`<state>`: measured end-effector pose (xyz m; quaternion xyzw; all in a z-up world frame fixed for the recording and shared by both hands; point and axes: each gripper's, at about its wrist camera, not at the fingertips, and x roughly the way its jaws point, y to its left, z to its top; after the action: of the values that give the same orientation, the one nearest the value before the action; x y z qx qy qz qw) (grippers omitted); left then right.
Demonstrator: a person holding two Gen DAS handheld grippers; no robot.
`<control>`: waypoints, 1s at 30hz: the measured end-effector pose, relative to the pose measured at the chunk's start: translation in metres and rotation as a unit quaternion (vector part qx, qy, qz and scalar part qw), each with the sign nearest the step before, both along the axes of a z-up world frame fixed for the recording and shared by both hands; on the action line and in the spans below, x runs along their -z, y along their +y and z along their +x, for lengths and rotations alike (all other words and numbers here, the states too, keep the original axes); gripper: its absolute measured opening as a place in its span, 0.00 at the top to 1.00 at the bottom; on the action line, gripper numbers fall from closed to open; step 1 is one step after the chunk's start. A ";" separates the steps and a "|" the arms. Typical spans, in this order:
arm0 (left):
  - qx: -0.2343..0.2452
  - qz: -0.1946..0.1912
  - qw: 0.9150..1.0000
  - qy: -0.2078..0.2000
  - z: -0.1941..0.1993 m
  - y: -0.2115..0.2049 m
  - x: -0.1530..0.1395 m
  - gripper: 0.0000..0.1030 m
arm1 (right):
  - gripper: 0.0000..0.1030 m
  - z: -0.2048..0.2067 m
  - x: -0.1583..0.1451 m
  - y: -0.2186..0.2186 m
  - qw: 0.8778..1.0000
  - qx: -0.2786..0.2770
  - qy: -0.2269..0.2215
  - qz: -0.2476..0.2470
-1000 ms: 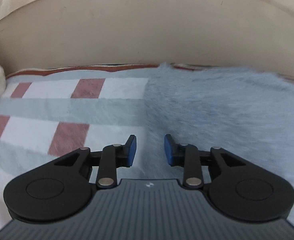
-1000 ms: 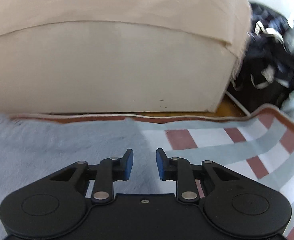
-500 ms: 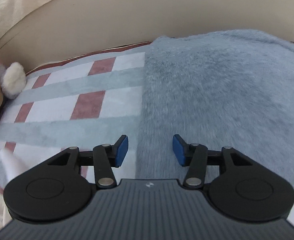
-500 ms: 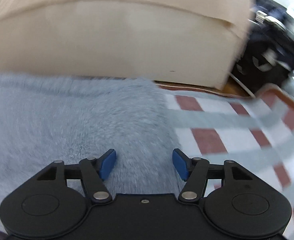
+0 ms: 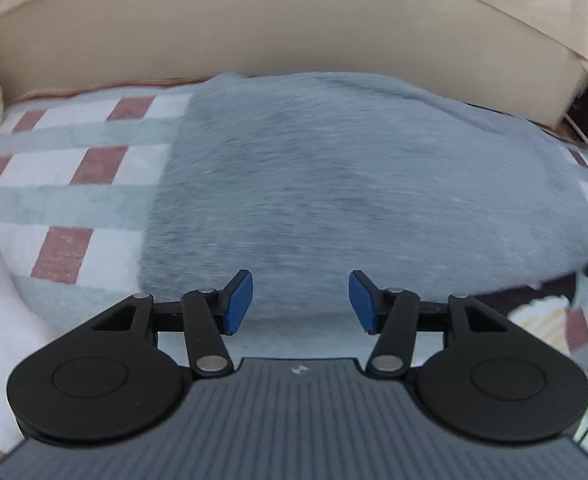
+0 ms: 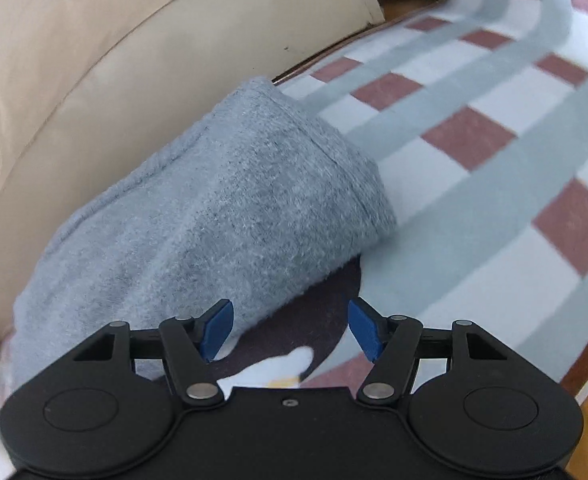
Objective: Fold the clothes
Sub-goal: 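Lay the folded sweater down and open both grippers, then press the folded sweater bundle flat with both open grippers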
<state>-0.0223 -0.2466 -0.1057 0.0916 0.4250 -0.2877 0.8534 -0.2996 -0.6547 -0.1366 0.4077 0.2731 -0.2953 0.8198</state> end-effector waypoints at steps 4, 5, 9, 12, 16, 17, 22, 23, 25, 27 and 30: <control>0.021 0.020 1.000 -0.004 -0.021 -0.012 -0.024 0.49 | 0.33 -0.002 -0.008 0.007 0.999 -0.006 -0.037 0.029; 0.028 0.023 0.999 0.001 -0.023 -0.015 -0.032 0.49 | 0.33 0.008 -0.014 0.015 0.999 -0.032 -0.025 0.011; 0.048 0.061 0.996 -0.036 -0.029 -0.035 -0.075 0.45 | 0.33 0.030 -0.042 0.050 0.995 -0.085 -0.024 -0.055; 0.065 0.069 0.994 -0.056 -0.020 -0.056 -0.105 0.44 | 0.33 0.034 -0.054 0.051 0.998 -0.055 -0.036 -0.005; 0.078 0.023 0.994 -0.072 -0.010 -0.063 -0.138 0.44 | 0.33 0.033 -0.065 0.049 0.998 -0.044 -0.035 -0.009; 0.073 -0.007 0.995 -0.069 -0.012 -0.055 -0.143 0.43 | 0.33 0.032 -0.067 0.048 0.998 -0.044 -0.035 -0.016; 0.070 -0.068 0.995 -0.029 -0.027 -0.014 -0.132 0.42 | 0.33 0.022 -0.048 0.034 1.000 -0.019 -0.016 0.008; 0.071 -0.063 0.995 -0.033 -0.030 -0.009 -0.126 0.42 | 0.33 0.020 -0.044 0.032 1.000 -0.017 -0.018 0.013; 0.075 -0.053 0.995 -0.040 -0.035 -0.002 -0.112 0.42 | 0.33 0.020 -0.037 0.028 1.000 -0.019 -0.017 0.013; 0.088 -0.046 0.994 -0.043 -0.032 -0.006 -0.093 0.42 | 0.33 0.021 -0.032 0.024 1.000 -0.023 -0.017 0.011; 0.072 -0.013 0.994 -0.076 -0.022 -0.030 -0.064 0.42 | 0.33 0.017 -0.020 0.012 1.000 -0.013 -0.011 0.011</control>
<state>-0.0442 -0.2768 -0.0422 0.1321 0.3472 -0.3462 0.8615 -0.2825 -0.6428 -0.1168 0.4164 0.2724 -0.2768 0.8221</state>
